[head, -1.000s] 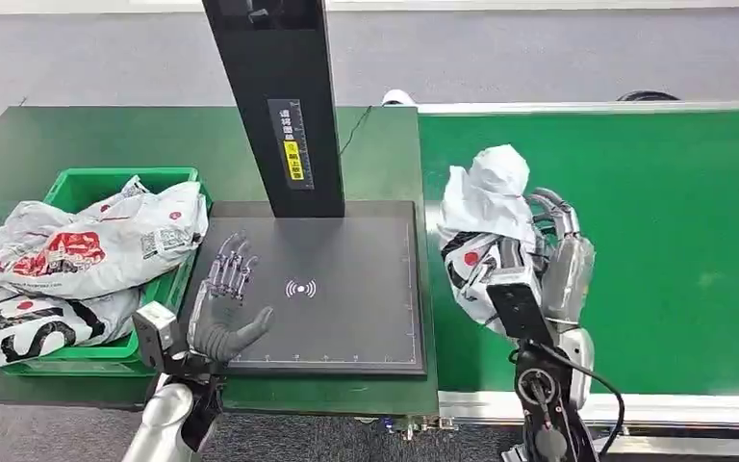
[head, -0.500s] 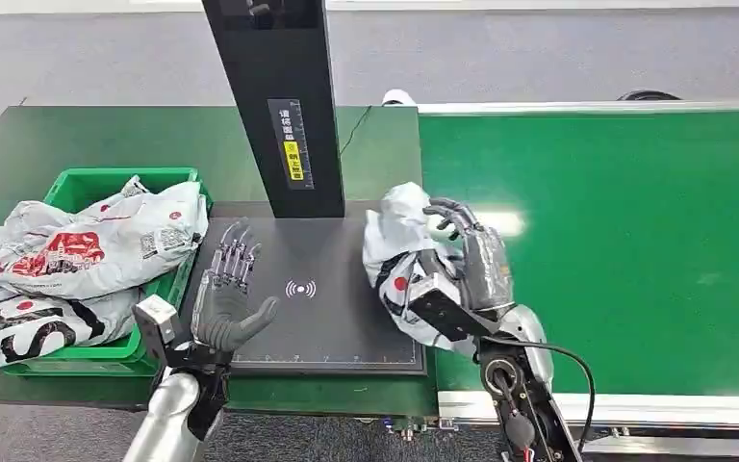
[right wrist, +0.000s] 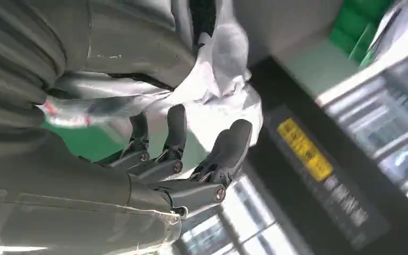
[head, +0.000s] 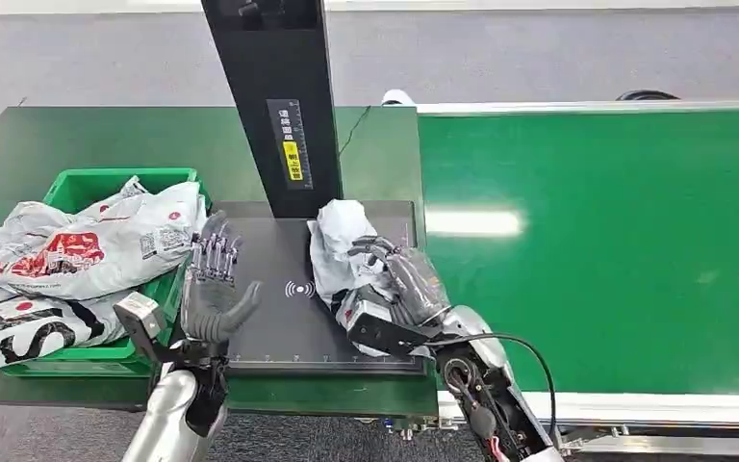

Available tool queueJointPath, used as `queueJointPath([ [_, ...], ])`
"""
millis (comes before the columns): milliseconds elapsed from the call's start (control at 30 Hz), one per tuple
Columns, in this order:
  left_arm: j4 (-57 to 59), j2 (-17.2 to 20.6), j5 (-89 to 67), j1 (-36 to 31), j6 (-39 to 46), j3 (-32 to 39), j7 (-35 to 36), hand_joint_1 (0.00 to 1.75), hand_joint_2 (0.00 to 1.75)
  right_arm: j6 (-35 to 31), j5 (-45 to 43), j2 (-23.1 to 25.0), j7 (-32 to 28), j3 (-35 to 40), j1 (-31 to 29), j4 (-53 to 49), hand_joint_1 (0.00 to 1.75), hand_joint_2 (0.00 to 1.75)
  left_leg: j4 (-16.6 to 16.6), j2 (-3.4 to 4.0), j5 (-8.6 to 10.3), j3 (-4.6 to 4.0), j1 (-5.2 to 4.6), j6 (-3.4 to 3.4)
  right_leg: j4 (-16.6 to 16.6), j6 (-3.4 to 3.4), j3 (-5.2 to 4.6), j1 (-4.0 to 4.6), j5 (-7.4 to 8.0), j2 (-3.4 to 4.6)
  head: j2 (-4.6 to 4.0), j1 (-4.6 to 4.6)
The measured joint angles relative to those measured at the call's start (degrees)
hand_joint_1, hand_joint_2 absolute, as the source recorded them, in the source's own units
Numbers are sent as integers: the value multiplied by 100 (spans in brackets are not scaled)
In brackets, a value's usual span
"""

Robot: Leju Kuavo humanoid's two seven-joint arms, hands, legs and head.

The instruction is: Moved the parcel from conveyor to table for the left to box.

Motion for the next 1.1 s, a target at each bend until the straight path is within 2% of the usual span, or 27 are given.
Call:
queueJointPath([
  [767, 9, 0, 87, -4, 41, 39, -2, 0, 175, 129, -79, 83, -15, 454, -237, 625, 175, 175, 0, 0, 0, 2, 0, 0, 0, 0, 1, 0, 0, 0, 0, 2],
  [867, 24, 0, 122, -4, 61, 33, -7, 0, 175, 308, -280, 101, -142, 531, -294, 795, 175, 175, 0, 0, 0, 2, 0, 0, 0, 0, 1, 0, 0, 0, 0, 0],
  [933, 46, 5, 122, -3, 78, 4, -17, 0, 175, 648, -656, 111, -392, 542, -325, 922, 175, 175, 0, 0, 0, 2, 0, 0, 0, 0, 0, 0, 0, 0, 0, 0],
  [967, 50, 9, 122, -4, 89, -26, -33, 0, 175, 797, -831, 111, -508, 542, -333, 974, 0, 175, 0, -1, 0, 2, 0, 0, 0, 0, 1, 0, 0, 0, 0, 2],
  [1100, 59, 7, 122, -3, 144, -72, -96, 0, 175, 1213, -1413, 114, -860, 537, -404, 1202, 0, 175, 1, 1, 0, 2, 0, 0, 0, 0, 0, 0, 0, 1, 0, 2],
])
